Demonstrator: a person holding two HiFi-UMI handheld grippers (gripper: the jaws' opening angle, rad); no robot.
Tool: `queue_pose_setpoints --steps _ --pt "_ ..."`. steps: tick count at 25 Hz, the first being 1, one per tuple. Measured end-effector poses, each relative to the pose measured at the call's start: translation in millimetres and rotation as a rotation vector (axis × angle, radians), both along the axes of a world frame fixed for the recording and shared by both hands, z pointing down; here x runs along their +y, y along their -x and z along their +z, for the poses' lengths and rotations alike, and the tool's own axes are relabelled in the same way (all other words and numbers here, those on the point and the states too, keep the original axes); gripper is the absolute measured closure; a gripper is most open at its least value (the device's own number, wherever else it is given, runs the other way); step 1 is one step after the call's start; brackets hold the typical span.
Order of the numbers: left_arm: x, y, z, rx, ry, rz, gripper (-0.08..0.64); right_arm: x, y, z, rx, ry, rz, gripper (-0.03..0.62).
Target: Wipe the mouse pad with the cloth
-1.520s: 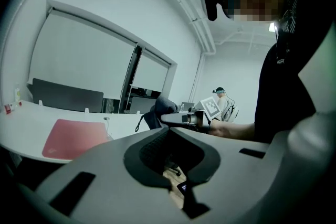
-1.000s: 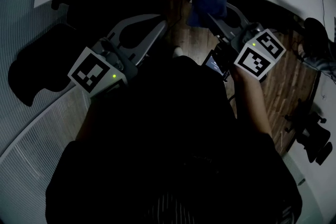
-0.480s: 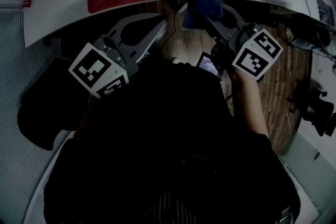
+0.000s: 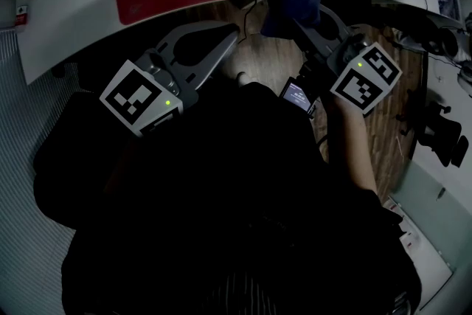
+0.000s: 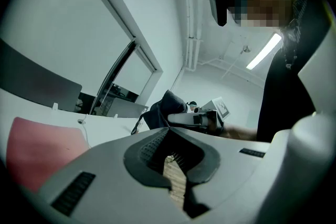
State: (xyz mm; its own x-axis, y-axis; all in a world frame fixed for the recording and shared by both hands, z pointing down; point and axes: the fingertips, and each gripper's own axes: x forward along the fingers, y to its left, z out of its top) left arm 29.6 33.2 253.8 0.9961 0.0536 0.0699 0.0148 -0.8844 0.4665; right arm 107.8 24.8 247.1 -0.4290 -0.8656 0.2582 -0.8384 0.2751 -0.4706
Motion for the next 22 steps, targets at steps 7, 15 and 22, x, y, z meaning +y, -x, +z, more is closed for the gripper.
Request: queue_pose_setpoints --steps 7,15,22 --pt "-12.9 26.7 18.8 -0.017 0.047 0.025 0.552 -17.1 12.0 8.4 0.016 0.033 0.047 0.522" --pt "-36.9 42.3 15.1 -0.014 0.057 -0.084 0.552 -20.7 20.2 3.8 0.060 0.052 -0.038 0.522" --pt "-58.1 52.8 5.5 -0.046 0.006 -0.205 0.552 -45.4 15.8 0.1 0.052 0.015 -0.128 0.522"
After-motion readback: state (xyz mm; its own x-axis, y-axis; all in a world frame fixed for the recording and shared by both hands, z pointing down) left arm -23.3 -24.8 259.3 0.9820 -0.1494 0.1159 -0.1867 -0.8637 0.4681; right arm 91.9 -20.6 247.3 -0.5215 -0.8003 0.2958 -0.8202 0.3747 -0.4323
